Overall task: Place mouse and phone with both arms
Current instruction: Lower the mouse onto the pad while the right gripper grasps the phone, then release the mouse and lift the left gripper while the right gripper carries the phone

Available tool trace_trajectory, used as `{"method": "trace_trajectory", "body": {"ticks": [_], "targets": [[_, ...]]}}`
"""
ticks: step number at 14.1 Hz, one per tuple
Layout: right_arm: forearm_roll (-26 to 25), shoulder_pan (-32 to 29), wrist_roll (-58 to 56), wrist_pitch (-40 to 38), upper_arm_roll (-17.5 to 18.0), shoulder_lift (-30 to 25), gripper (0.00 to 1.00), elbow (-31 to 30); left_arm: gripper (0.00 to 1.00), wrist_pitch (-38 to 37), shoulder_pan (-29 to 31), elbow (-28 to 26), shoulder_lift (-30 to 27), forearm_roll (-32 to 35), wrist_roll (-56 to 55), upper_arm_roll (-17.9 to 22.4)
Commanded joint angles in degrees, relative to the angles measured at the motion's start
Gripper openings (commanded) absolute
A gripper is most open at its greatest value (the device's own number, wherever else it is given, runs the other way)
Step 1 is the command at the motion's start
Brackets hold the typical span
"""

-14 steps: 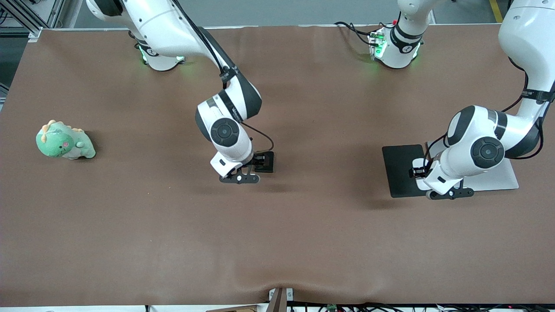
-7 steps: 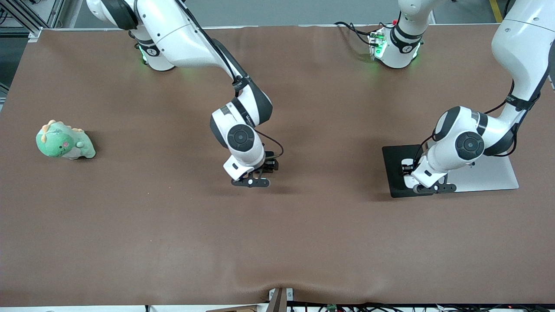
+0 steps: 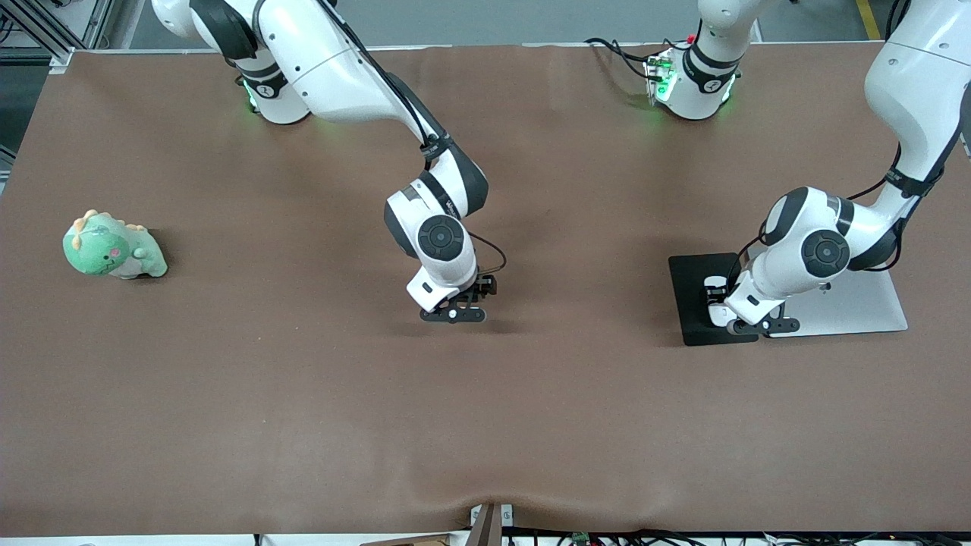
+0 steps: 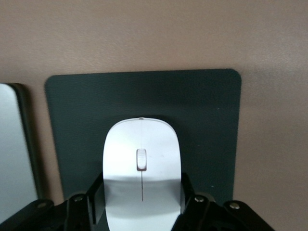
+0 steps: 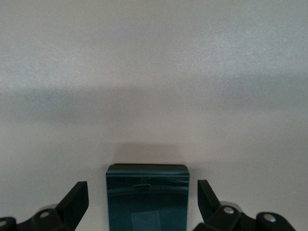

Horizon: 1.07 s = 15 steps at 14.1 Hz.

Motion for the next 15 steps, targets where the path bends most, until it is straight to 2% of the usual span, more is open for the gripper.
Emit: {"method": "trace_trajectory", "body": {"ticks": [1,5,6,8,9,13,14,15], "targets": [[-1.1,0.8,1.8,-0.1,-0.6,1.3,1.00,1.4,0.56,1.0,1.0,-0.8,0.2,1.4,-0.9,-0.8],[-0.8,0.8,2.1,0.1,-0.5,1.8,1.00,1.1,0.61,1.0,1.7,-1.0,0.3,1.3,-0.9,-0.8],[-0.7,0.8,2.1,0.1,-0.5,1.8,1.00,1.0,0.68,1.0,1.7,-1.0,0.3,1.4,-1.0,-0.8],[-0.7,1.0,3.5,0.4,-0.5,2.3,1.00,1.1,0.93,1.0,1.7,-0.7,0.3,1.3,-1.5,-0.8],[-0.6,1.0,3.5,1.3,-0.5,2.3,1.00,1.0,1.00,0.9,1.8,-0.6,0.3,1.3,-1.8,-0.8],[-0.4,1.0,3.6,2.2,-0.5,2.6,1.00,0.7,1.00,-0.8,1.6,1.7,-2.2,1.2,-1.8,-1.5],[-0.1,1.0,3.7,2.2,-0.5,2.5,0.66,0.7,1.00,-2.3,1.6,2.9,-3.7,0.7,-1.8,-3.1],[-0.2,1.0,3.6,2.2,-0.5,2.5,0.45,0.7,1.00,-5.4,1.8,5.0,-5.1,0.0,-2.0,-4.3]]}}
